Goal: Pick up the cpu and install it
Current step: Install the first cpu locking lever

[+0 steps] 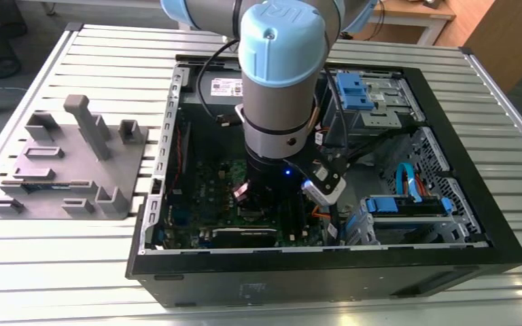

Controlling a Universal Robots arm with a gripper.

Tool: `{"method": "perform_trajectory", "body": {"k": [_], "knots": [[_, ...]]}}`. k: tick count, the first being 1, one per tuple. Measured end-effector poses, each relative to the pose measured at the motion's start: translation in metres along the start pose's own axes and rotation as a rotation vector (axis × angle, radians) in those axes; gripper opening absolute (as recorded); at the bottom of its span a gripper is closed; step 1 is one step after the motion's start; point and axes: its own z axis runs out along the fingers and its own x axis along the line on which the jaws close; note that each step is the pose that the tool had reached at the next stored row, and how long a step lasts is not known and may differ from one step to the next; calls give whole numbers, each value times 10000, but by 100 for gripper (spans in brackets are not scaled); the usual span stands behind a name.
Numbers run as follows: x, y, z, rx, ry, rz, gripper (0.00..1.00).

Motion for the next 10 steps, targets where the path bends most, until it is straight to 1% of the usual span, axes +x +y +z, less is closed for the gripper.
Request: {"method": "perform_trajectory", "body": {"k": [3,10], "knots": [[0,0,3,5,-25,-6,11],[0,0,5,0,-51,-56,11]]}}
